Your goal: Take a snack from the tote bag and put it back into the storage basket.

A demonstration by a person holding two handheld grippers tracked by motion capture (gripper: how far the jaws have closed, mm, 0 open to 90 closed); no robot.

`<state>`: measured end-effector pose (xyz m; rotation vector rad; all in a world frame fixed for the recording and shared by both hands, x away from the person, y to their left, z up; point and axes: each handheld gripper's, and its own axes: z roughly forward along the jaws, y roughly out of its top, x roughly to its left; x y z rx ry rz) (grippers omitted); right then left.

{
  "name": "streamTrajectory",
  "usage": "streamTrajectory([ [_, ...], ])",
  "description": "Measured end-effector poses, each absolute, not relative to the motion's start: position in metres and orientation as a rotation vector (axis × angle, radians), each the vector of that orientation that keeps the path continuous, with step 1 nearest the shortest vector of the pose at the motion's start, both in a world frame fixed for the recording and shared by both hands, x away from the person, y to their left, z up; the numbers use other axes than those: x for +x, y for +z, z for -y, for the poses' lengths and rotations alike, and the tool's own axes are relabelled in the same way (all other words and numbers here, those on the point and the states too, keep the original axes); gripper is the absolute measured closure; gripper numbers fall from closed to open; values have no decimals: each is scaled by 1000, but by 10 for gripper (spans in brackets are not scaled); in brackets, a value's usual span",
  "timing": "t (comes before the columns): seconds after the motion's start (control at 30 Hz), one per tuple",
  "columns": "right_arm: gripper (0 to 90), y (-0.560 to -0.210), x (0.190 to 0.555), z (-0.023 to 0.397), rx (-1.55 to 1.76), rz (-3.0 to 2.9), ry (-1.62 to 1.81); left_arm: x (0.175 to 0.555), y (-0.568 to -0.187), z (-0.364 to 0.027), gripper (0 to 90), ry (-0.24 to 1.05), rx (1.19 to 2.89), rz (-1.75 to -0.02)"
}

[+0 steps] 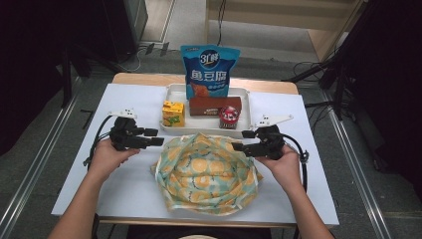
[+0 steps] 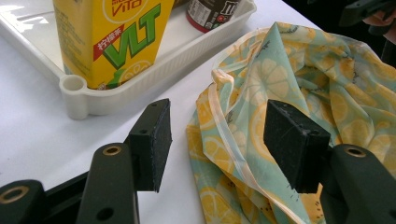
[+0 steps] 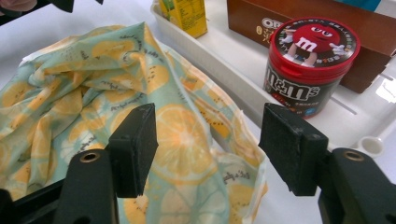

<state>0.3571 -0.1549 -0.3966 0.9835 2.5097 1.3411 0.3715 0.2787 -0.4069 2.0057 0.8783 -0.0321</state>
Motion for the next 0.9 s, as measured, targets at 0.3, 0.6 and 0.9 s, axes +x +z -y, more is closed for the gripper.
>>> streamTrajectory([
  [0.3,379,-396,344,157,954,-2477,1348,371,-408,-277,421,-34,2011,-879],
  [0.6,373,-405,336,163,962,-2491,1338,372,-408,-277,421,-33,2011,-880],
  [0.9,372,-410,337,163,968,-2507,1321,372,-410,-278,419,-38,2013,-879],
])
